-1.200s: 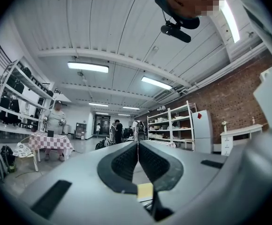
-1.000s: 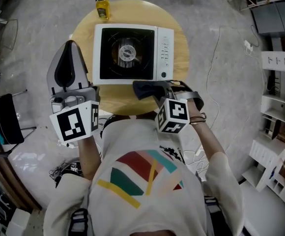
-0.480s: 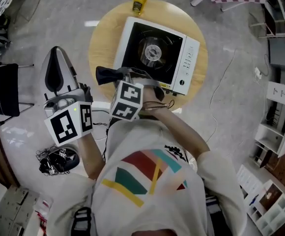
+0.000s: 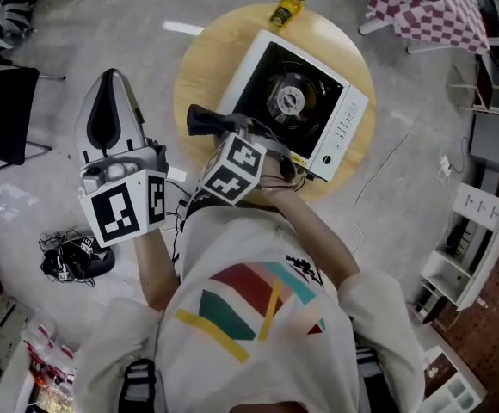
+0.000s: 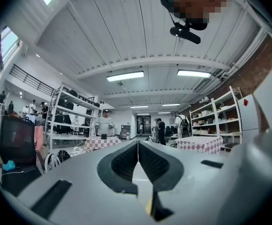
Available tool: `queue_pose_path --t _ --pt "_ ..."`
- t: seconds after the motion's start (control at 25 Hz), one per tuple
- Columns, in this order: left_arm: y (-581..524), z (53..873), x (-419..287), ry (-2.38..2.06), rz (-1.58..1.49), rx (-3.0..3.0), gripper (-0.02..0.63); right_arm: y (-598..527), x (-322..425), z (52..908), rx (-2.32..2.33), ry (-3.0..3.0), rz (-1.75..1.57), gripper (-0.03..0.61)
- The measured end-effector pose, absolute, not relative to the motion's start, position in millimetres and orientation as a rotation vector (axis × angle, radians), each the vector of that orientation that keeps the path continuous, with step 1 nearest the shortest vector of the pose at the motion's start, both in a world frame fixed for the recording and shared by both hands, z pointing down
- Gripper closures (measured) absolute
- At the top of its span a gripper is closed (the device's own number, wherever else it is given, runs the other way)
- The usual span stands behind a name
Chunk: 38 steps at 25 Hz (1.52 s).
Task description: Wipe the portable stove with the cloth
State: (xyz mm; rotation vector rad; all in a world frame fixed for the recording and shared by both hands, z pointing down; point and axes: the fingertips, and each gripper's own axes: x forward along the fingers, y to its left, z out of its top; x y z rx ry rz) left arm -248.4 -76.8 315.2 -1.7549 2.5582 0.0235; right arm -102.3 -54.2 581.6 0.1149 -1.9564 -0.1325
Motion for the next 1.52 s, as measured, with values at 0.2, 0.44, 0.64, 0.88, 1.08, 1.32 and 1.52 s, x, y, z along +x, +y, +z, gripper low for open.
queue_pose_path --t 0.2,0.44,0.64,0.88,1.08,1.32,1.52 --pt "-90 312 -239 2.519 0.036 -1.804 0.607 -54 -75 580 0.137 -1.939 -0.102 0.543" --pt "-115 311 -214 2.434 0.043 -1.913 0.607 -56 -25 581 0.201 -1.906 -0.044 0.543" --pt "-137 311 -188 2.356 0.042 -2.001 0.607 -58 23 585 0.242 -1.856 -0.026 0.543" --pt "-155 313 -160 2.278 0.044 -2.093 0.607 -58 96 591 0.292 -1.772 -0.005 0.543" --pt "-166 311 -140 2.222 0.048 -2.144 0.607 -56 132 590 0.314 -1.731 -0.003 0.543" --pt "-171 310 -125 2.193 0.042 -2.166 0.607 -55 164 590 0.322 -1.684 -0.01 0.543" --pt "-171 310 -127 2.209 0.042 -2.153 0.607 -56 178 592 0.335 -1.675 0.02 0.543"
